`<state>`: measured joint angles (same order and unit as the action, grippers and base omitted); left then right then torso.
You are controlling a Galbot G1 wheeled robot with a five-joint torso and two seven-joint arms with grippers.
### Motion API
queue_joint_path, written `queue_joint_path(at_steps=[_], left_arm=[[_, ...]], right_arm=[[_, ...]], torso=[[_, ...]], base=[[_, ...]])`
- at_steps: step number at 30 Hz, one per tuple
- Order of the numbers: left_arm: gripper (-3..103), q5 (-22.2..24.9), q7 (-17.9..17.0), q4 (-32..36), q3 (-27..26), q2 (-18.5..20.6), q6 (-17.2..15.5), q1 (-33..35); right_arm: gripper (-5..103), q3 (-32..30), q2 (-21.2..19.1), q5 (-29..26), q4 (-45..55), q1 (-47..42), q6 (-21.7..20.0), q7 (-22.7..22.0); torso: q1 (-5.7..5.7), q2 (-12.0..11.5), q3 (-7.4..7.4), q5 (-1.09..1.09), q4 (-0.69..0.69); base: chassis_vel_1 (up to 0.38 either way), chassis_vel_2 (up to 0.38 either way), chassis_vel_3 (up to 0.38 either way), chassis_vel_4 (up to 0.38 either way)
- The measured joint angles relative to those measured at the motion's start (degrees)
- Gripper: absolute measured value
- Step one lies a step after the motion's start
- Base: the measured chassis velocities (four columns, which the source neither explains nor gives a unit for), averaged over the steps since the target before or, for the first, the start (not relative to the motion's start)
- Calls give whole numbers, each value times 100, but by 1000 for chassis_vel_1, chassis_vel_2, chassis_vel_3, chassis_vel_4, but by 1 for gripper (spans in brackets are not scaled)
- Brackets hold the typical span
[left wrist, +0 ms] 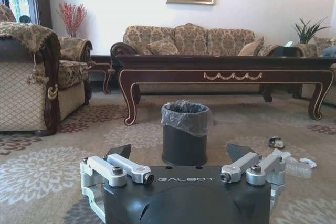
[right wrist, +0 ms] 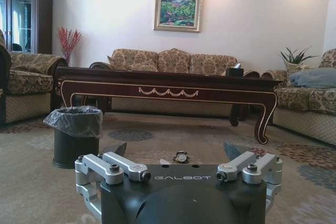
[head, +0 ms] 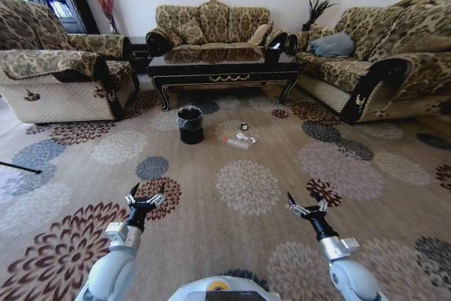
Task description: Move to the front of the table and pick up the trash from the floor, then place it into the trash bin.
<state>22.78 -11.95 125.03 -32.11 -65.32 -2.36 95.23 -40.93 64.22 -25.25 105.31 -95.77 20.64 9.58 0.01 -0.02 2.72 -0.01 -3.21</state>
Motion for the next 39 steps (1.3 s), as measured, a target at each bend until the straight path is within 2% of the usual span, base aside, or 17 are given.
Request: queue_joint_path(at_steps=[39], left_arm=[[100,92,-24,-28,-188,-17,-8,91]], right_arm=[[100,2,-72,19,-74,12,28,109]], torso=[[-1,0,11,0,0]], base=[[-172,170,172,-171]])
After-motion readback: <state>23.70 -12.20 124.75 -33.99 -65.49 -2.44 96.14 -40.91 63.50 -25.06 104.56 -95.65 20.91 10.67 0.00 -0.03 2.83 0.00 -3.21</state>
